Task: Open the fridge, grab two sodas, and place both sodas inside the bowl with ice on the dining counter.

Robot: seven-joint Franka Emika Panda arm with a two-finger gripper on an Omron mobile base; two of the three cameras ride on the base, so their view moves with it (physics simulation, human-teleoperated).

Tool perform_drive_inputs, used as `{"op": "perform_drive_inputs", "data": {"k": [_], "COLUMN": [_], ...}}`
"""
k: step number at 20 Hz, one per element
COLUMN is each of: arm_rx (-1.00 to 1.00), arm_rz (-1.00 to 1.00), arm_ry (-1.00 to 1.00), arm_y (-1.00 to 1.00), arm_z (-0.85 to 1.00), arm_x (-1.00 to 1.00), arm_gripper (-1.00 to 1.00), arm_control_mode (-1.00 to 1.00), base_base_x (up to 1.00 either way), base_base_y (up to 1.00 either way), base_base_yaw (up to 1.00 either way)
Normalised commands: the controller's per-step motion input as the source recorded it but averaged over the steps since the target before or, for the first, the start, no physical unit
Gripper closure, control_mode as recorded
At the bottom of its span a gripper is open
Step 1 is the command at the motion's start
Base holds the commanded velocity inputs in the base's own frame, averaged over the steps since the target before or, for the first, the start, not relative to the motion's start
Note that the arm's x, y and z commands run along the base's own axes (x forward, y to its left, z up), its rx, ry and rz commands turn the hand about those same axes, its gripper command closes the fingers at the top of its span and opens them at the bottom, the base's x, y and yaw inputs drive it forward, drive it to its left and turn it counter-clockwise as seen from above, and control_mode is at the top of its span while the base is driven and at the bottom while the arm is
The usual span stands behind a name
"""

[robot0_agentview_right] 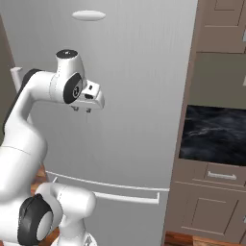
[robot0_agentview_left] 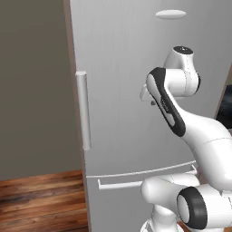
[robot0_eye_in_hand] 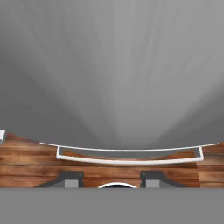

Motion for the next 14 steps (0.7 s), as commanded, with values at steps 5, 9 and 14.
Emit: {"op": "perform_drive_inputs", "data": {"k": [5,9,14], "arm_rx": [0.00,0.00,0.00], "arm_rz": [0.00,0.00,0.00], "arm_ry": [0.00,0.00,0.00], "arm_y": [0.00,0.00,0.00], "arm_z": [0.00,0.00,0.00], "arm_x": [0.00,0.00,0.00], "arm_gripper": [-1.00,-1.00,-1.00], "arm_control_mode": [1.00,1.00,1.00], "base_base_x": [-0.16,-0.57,-0.51], "base_base_y": [0.07,0.49,0.69], "base_base_yaw": [0.00,-0.08,-0.16]}}
